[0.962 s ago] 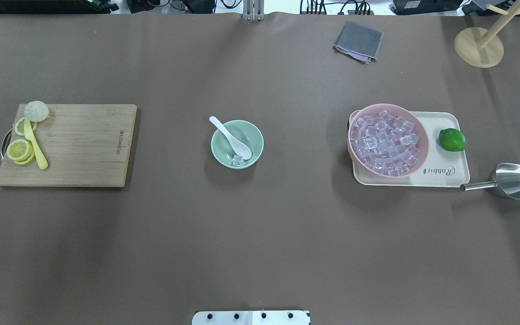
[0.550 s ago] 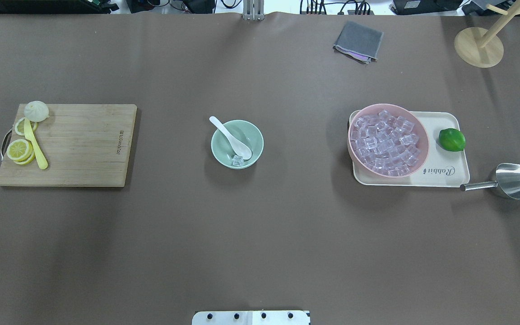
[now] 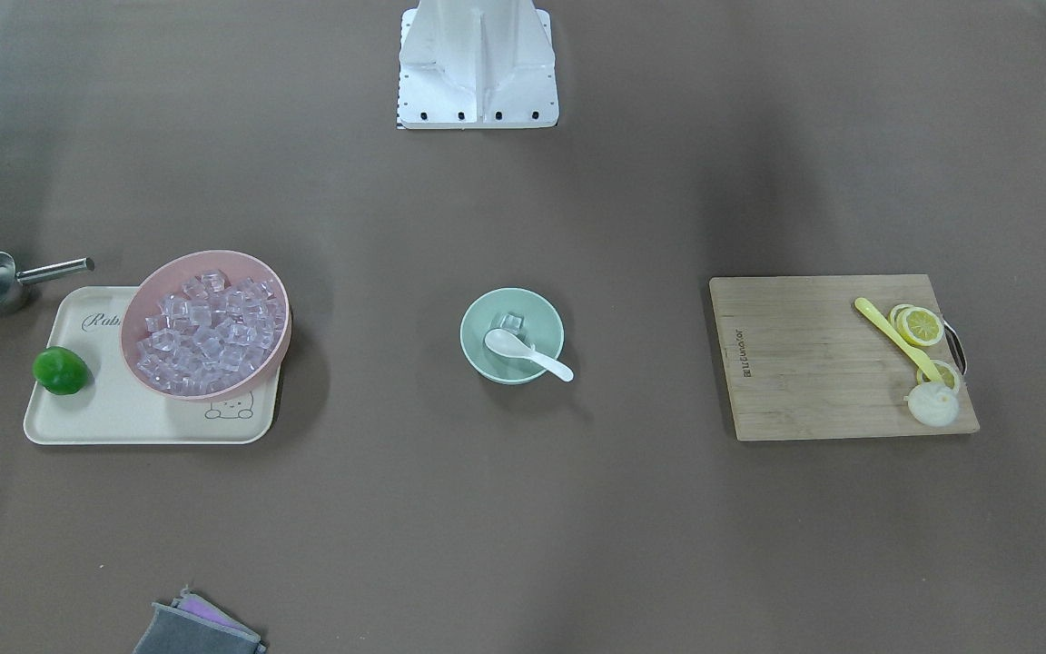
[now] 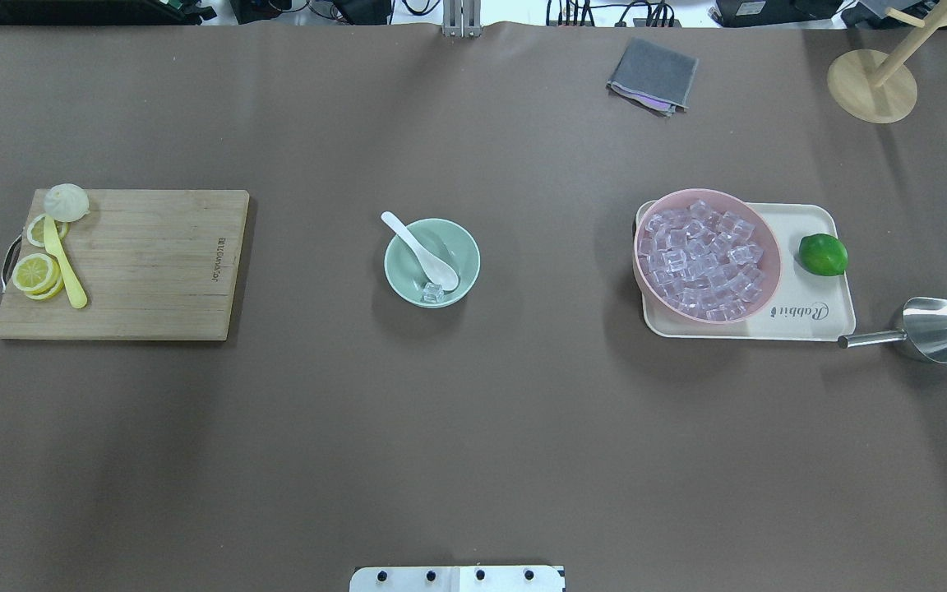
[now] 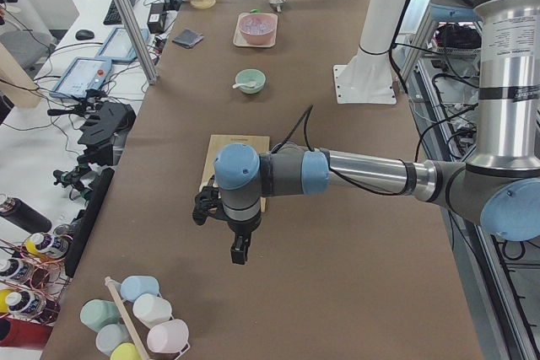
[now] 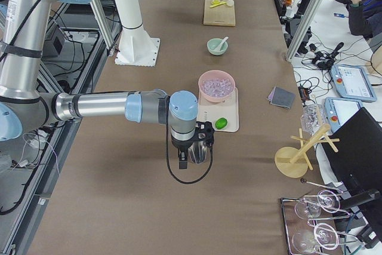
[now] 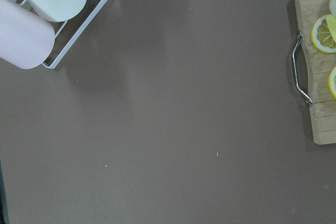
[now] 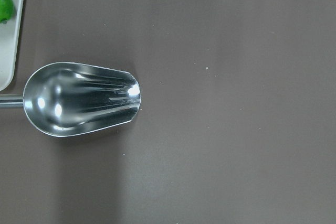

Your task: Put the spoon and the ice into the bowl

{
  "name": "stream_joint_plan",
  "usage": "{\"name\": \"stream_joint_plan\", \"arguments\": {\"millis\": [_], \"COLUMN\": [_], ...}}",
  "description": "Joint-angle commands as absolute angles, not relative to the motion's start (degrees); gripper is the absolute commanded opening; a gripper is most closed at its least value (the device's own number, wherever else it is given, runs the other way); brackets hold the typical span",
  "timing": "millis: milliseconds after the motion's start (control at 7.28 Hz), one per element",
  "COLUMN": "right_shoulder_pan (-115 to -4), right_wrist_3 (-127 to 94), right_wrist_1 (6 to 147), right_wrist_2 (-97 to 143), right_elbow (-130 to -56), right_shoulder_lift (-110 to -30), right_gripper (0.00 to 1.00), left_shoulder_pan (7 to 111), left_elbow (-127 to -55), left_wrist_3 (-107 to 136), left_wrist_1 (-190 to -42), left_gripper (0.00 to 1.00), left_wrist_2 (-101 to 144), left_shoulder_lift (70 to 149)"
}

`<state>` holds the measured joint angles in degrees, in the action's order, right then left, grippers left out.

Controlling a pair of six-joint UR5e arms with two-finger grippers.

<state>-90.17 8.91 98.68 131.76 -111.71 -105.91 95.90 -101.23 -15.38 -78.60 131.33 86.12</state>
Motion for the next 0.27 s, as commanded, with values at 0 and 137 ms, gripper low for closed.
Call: {"name": "stream_joint_plan", "arguments": {"millis": [0,137], "right_shoulder_pan": [-90.18,-90.18], "right_wrist_3": [8.88,9.05], "right_wrist_1": [98.70,98.61], "right_wrist_2": [131.84,132.36], "right_elbow": [-111.71,-111.71], "right_shoulder_lift": [-105.91,-105.91], "right_gripper": [1.00,1.00], "left_shoulder_pan": [95.89,95.80], "left_elbow": [-101.25,-100.90], "left_wrist_3": [-15.38,-15.21], "left_wrist_1": [-78.66,-78.66], "left_gripper": [0.98,0.98], "left_wrist_2": [131.31,131.31], "left_shoulder_lift": [86.13,86.05]}}
